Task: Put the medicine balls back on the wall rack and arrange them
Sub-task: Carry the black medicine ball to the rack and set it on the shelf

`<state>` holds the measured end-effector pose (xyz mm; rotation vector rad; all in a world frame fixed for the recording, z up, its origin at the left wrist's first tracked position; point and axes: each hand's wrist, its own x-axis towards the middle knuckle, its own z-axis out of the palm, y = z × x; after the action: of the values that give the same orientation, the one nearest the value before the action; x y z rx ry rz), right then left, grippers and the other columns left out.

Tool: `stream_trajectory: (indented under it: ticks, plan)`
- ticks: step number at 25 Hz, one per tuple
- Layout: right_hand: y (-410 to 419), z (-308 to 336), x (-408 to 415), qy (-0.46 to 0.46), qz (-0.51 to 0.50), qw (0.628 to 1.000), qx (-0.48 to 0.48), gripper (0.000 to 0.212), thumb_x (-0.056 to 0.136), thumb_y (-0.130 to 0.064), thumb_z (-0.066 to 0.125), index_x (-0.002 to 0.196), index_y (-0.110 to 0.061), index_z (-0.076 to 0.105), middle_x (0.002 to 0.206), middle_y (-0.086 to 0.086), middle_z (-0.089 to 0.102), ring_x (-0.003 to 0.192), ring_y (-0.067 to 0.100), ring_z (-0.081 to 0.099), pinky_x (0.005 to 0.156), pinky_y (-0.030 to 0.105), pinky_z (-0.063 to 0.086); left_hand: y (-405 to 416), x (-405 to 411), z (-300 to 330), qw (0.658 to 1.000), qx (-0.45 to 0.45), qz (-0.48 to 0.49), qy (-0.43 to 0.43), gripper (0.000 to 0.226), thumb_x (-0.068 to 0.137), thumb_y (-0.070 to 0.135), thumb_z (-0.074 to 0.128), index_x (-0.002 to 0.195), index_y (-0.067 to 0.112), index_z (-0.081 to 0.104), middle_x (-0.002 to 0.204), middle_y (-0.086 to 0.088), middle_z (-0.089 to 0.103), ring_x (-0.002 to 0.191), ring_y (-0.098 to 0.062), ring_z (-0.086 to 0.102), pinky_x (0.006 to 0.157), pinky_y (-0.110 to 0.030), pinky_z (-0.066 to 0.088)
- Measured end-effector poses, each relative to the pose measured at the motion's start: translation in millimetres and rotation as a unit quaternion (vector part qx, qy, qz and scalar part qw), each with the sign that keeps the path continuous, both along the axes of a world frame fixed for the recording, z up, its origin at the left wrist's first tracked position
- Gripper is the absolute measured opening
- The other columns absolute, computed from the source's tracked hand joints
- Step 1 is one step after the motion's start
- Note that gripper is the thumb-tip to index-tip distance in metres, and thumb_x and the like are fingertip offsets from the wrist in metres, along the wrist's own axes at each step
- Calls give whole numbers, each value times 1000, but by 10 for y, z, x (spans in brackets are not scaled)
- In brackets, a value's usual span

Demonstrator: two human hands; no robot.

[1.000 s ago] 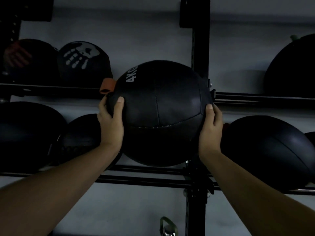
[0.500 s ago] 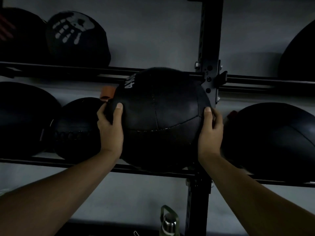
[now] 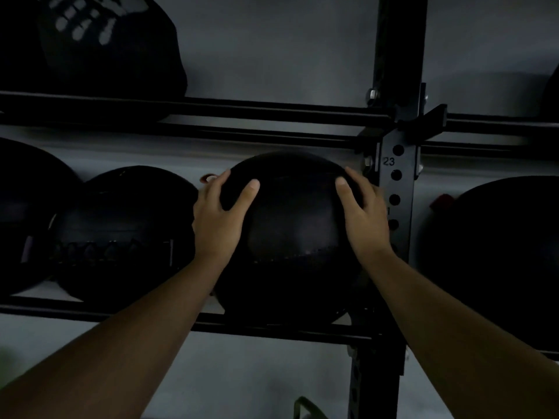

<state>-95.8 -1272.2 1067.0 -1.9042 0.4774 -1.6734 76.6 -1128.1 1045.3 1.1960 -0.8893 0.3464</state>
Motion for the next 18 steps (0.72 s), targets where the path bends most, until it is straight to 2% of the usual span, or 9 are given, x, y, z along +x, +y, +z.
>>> stream_trajectory:
  ticks: [6,10,12,14,16,18]
  plan:
    - [-85,54,163,1,-33,999,2,52,95,-69,42,142,-50,52,152,2,45,146,25,39,123,57,26,-150,117,78,1000,0,15,8,80,74,85,54,144,46,52,156,5,45,148,-19,40,123,-53,31]
    - [-18,62,43,39,-13,999,-1,58,98,-68,39,151,-46,44,161,2,40,152,25,36,125,54,26,-16,85,78,999,41,-6,-3,82,78,84,54,149,44,47,160,5,41,150,-19,38,123,-53,34]
    - [19,58,-10,98,-26,995,-4,64,100,-69,31,159,-44,31,171,3,27,160,26,21,129,53,17,68,52,93,997,78,-21,-9,86,81,84,51,156,42,39,165,4,36,153,-20,34,124,-53,33]
    - [83,19,-86,148,-28,989,8,70,100,-70,27,164,-41,17,176,4,13,163,26,8,129,51,9,160,16,73,992,125,-12,-13,87,87,82,46,162,41,26,173,2,23,159,-24,24,127,-54,26]
    - [170,-98,-181,163,-21,986,24,73,101,-69,28,165,-40,10,177,4,5,163,25,3,128,49,7,278,-26,-17,983,181,10,-25,85,93,78,39,165,41,14,176,1,11,162,-26,15,129,-54,18]
    - [257,-315,-288,151,-12,988,31,73,102,-65,34,165,-39,8,176,4,3,163,25,4,127,48,11,429,-68,-208,973,223,33,-41,84,95,76,38,165,41,7,177,1,8,162,-26,15,127,-51,18]
